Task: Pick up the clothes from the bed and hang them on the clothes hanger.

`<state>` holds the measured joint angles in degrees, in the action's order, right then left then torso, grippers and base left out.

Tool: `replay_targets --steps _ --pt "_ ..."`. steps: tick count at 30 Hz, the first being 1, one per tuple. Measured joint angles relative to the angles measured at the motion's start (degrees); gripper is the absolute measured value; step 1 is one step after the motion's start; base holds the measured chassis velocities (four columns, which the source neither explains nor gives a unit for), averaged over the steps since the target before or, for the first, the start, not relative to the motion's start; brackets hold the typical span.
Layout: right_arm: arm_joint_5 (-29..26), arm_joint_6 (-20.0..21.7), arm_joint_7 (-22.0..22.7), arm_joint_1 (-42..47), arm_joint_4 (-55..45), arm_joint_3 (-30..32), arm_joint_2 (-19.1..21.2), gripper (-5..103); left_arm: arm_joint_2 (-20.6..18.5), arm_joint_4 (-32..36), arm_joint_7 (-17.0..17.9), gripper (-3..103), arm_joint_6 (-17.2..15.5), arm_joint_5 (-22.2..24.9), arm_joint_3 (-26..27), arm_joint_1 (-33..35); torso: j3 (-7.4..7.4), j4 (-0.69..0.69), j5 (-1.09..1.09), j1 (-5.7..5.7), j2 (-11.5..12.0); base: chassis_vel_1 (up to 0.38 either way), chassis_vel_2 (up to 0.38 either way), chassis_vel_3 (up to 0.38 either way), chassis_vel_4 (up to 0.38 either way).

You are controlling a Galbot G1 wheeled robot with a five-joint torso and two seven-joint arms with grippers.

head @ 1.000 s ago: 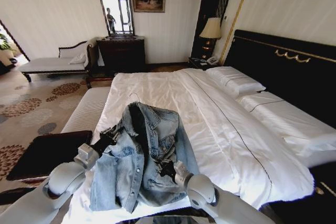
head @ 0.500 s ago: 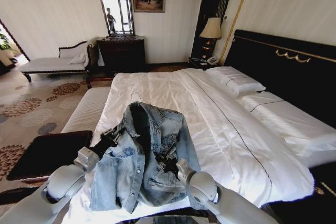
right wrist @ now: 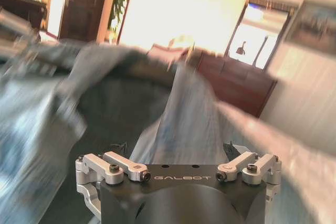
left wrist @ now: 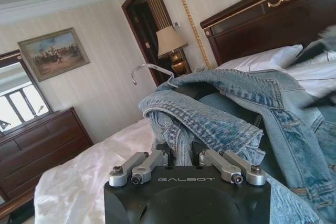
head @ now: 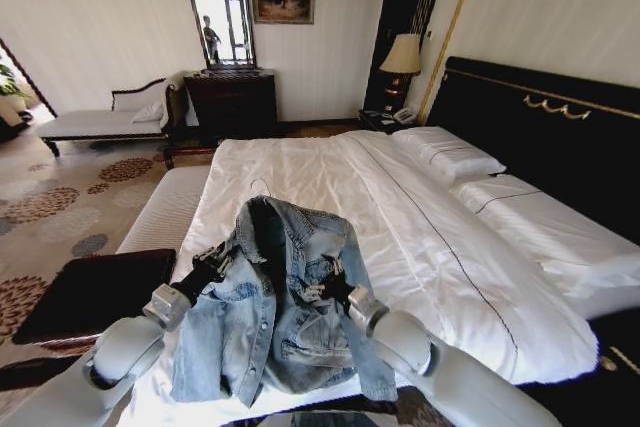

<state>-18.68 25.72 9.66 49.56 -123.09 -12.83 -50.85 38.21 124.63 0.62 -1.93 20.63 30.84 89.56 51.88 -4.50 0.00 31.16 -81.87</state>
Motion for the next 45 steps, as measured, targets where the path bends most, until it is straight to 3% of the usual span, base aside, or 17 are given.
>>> replay_targets --steps 4,8,20,33,38,45 --pt "-2.76 -0.06 0.92 -11.99 3.37 -5.18 -1.7 100 -0.43 0.19 -0.05 19 0.21 -1.06 -0.81 0.51 0.0 0.01 -0.01 0.0 0.0 0.0 0.0 0.0 0.0" --pt "-3.24 0.21 1.15 -16.6 6.47 -8.5 -3.29 100 -0.54 0.42 -0.09 19 0.25 -1.37 -0.98 0.73 0.0 0.0 -0.01 0.0 0.0 0.0 0.0 0.0 0.0" --pt "-0.56 2.25 0.72 -23.5 12.17 -16.21 -5.81 100 -1.07 1.15 -0.26 19 0.53 -2.0 -0.96 1.22 -0.01 -0.01 0.0 -0.01 0.0 0.0 0.0 0.0 0.0" --pt "2.72 3.02 0.15 -28.52 17.02 -18.77 -8.26 102 -1.06 2.51 -0.22 19 1.13 -3.63 -0.39 3.39 -0.01 0.0 -0.01 -0.01 0.0 0.0 0.0 0.0 0.0" --pt "2.89 3.13 0.13 -28.53 17.16 -18.51 -8.34 90 -1.06 2.65 -0.51 19 1.51 -3.86 0.01 4.07 -0.01 0.0 0.0 0.0 0.0 0.0 0.0 0.0 0.0" --pt "3.01 3.12 -0.16 -28.82 16.31 -18.07 -7.03 63 -0.95 1.68 -0.71 19 1.8 -4.52 -0.38 3.89 -0.01 -0.01 0.0 -0.01 0.0 0.0 0.0 0.0 0.0"
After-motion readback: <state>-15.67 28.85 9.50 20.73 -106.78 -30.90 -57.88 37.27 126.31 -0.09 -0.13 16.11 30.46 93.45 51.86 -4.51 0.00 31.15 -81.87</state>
